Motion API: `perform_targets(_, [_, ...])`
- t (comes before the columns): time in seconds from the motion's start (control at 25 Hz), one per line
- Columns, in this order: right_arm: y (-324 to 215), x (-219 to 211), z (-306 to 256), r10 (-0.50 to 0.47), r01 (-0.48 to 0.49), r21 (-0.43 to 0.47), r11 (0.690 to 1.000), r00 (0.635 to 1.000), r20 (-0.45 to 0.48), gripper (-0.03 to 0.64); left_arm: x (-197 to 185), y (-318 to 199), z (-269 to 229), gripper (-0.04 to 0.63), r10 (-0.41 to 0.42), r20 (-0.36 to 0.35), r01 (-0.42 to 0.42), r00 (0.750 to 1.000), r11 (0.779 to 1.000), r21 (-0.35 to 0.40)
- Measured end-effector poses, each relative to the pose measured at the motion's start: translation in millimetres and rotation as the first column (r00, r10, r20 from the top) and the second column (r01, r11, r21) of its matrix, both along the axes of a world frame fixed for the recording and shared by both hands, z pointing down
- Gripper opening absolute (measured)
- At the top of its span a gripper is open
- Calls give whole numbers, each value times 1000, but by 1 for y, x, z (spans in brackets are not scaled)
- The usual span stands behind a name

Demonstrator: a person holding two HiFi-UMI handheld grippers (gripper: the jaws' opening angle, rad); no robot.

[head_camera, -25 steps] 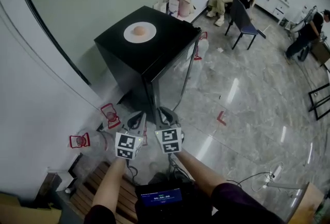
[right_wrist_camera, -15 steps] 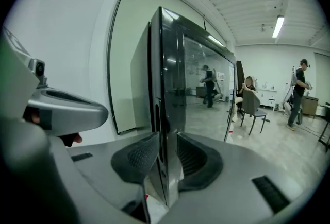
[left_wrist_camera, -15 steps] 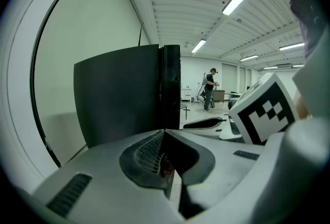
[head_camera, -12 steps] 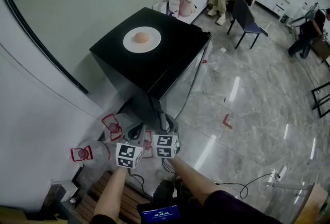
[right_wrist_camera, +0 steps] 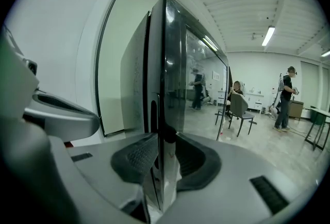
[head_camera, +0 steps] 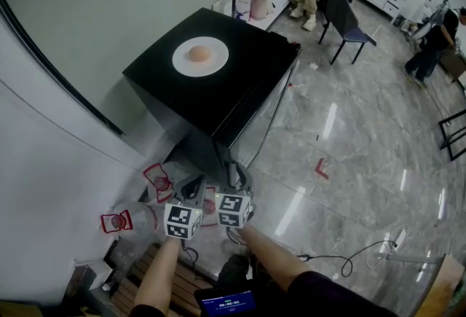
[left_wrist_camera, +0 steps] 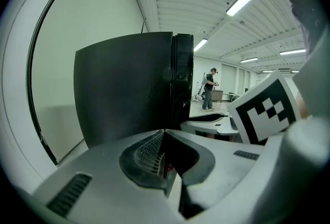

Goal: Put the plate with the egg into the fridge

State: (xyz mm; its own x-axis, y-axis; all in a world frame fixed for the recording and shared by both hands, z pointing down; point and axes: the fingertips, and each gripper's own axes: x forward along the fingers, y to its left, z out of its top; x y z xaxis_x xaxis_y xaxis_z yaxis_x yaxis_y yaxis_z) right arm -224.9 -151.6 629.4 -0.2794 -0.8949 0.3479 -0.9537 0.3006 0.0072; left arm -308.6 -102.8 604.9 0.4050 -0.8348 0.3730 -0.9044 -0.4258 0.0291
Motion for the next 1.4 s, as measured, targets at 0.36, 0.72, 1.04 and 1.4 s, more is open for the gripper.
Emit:
perform_targets(0.36, [5,1,-1,-6,8,-41,999,999,35,86,6,3,0,11,32,-4,-32,999,999,5])
perform_targets(0.72, [24,36,-7,-7,8,-8,1000,998,60,69,32,1,-9,11,133,4,-133,991,991,24])
perform_targets(1.04, [47,115,-3,-196,198,-7,980,976,91,67,135,-8,-18,11,341,-10,-340,940,939,57])
perform_targets(1.4, [55,217,0,-191,194,-39,980,979,72,51,254,0,-20,11,495,17,-495,869,866,71])
